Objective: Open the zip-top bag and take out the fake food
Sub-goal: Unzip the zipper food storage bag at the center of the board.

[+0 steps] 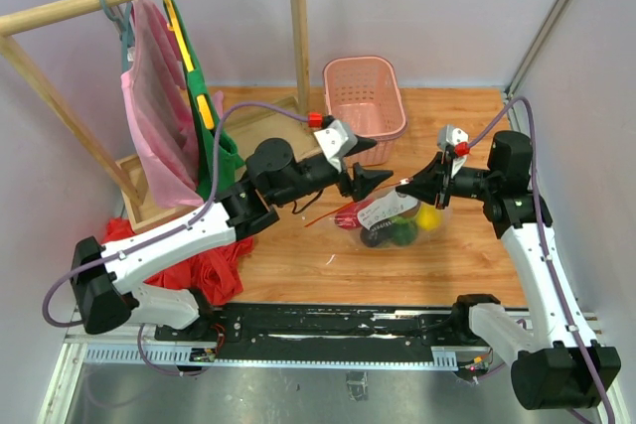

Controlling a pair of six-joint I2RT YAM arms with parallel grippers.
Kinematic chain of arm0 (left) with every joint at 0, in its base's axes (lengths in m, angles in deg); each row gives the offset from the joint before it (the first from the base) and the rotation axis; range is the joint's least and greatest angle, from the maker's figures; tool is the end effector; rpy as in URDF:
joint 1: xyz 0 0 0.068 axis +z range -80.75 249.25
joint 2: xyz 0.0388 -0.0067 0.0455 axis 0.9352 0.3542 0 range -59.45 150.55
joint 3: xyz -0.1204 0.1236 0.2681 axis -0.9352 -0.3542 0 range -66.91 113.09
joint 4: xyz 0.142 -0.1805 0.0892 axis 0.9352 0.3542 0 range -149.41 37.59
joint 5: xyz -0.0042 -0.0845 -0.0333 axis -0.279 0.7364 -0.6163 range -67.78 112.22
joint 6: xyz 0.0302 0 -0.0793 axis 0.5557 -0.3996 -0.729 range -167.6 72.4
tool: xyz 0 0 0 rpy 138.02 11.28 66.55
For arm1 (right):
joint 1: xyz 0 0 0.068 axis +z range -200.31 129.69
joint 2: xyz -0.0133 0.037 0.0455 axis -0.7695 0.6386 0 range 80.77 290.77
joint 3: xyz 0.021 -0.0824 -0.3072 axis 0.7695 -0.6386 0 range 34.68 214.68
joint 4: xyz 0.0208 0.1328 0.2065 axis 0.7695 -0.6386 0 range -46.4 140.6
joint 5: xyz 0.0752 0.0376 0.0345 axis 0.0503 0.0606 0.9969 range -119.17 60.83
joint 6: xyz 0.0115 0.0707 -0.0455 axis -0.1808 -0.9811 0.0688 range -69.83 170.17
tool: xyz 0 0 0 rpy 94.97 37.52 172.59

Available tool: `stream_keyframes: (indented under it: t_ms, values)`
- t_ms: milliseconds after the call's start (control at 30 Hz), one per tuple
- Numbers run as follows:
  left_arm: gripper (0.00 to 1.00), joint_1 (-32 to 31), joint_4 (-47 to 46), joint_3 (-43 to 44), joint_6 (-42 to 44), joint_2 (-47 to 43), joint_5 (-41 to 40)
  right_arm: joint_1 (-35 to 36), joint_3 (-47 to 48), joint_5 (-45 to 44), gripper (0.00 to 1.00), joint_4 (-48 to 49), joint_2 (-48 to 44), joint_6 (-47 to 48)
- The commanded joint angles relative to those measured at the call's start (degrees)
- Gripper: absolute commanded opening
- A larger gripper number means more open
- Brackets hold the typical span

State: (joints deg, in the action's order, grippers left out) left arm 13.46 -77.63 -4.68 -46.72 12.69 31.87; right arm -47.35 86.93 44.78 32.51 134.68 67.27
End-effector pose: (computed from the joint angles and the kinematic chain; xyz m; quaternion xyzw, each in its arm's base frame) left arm 0.1619 -0.2602 0.4509 0.3654 0.5434 -0.3964 0.6435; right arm 0.1524 0.0797 0.3864 -0.4546 0.5832 0.4317 0.5167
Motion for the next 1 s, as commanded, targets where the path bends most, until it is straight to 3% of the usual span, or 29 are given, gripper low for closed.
stream_keyframes:
  t_ms: [0, 200, 400, 500, 667, 800, 967]
  values:
    - [0.68, -2.8, 11.3, 8.1, 8.4, 5.2, -2.7, 1.3, 2.8, -0.5, 0.01, -1.6, 0.1, 3.0]
    - [0.65, -4.6, 14.4, 12.5, 11.8, 8.7, -1.3, 1.2, 2.9, -0.8, 0.01, -1.9, 0.1, 3.2]
    - [0.54, -5.0, 15.5, 14.3, 13.4, 11.0, -0.1, 1.3, 2.9, -0.8, 0.01, -1.9, 0.4, 3.4]
    - [0.53, -5.1, 15.3, 14.5, 13.6, 11.6, 0.3, 1.2, 2.9, -0.8, 0.01, -2.0, 0.6, 3.5]
    - [0.36, -5.2, 14.3, 14.5, 13.2, 12.1, 0.1, 1.2, 2.9, -0.8, 0.01, -2.1, 0.5, 3.6]
    - [0.34, -5.1, 13.8, 14.3, 12.7, 12.1, 0.6, 1.2, 2.7, -0.8, 0.01, -2.4, 0.3, 3.9]
    - [0.24, -5.2, 13.7, 13.9, 12.1, 12.3, 2.1, 1.2, 2.5, -0.7, 0.01, -2.6, -0.2, 4.1]
